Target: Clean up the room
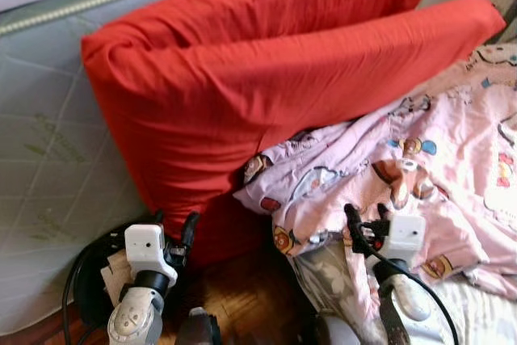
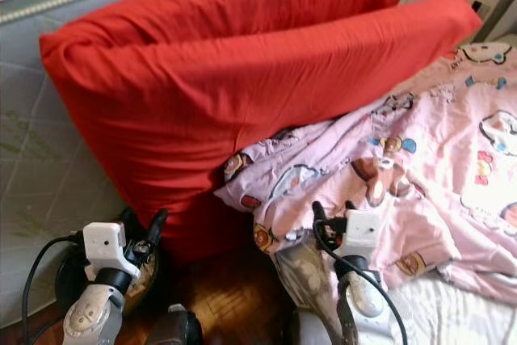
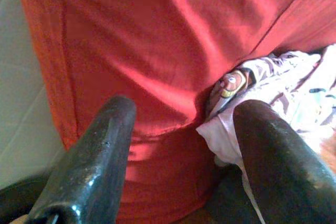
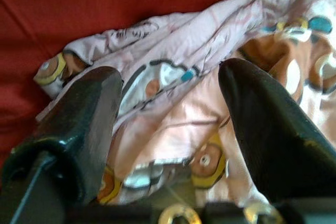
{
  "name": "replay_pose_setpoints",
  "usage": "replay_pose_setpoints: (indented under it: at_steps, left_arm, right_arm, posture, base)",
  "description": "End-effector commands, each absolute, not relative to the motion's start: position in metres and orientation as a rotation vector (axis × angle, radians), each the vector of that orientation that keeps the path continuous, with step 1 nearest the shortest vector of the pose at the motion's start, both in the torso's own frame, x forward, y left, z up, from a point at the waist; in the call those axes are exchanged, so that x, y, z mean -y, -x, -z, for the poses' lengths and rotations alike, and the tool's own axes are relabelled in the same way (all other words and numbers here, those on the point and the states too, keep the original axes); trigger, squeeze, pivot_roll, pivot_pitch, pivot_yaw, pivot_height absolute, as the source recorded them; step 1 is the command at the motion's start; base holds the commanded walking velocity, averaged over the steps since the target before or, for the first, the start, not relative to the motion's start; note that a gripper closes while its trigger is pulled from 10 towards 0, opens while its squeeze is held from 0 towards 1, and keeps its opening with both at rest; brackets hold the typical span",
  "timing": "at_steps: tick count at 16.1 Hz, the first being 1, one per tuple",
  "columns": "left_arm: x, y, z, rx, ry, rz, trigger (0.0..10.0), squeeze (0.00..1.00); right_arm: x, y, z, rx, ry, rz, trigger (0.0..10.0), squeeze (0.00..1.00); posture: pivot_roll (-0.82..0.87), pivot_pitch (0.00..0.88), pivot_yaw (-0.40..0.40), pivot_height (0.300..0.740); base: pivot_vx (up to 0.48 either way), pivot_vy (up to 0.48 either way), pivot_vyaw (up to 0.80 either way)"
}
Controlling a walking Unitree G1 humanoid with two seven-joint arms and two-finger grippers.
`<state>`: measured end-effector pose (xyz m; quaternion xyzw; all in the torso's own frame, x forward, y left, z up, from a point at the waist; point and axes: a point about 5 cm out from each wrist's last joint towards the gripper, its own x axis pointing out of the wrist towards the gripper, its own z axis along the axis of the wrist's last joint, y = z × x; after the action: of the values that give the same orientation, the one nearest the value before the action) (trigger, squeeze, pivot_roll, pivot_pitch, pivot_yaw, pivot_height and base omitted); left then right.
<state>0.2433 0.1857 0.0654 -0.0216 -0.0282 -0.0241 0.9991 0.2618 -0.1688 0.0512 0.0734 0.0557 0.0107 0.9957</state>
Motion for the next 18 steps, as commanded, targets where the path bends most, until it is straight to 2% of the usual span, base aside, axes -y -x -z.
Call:
replay_pose_setpoints:
  at_steps: [1,10,12,18]
  left_arm:
    - [-0.186,-0.238,-0.059,0.021,0.049,0.043,10.0,0.0]
    - [-0.181,-0.24,-0.054,-0.013,0.058,0.061,10.0,0.0]
    - [-0.179,-0.24,-0.052,-0.021,0.06,0.066,10.0,0.0]
    - [-0.18,-0.241,-0.053,-0.018,0.065,0.064,10.0,0.0]
  right_arm:
    - [0.171,-0.259,-0.043,-0.145,-0.203,0.002,10.0,0.0]
    - [0.162,-0.269,-0.041,-0.172,-0.257,-0.008,10.0,0.0]
    - [0.159,-0.272,-0.044,-0.16,-0.246,-0.021,10.0,0.0]
    - [0.158,-0.277,-0.044,-0.149,-0.238,-0.029,10.0,0.0]
  posture:
    - [0.02,0.229,0.015,0.637]
    - [0.02,0.244,0.016,0.637]
    - [0.01,0.245,0.016,0.612]
    - [0.02,0.247,0.024,0.612]
  base:
    - [0.0,0.0,0.0]
    - [0.0,0.0,0.0]
    - [0.0,0.0,0.0]
    - [0.0,0.0,0.0]
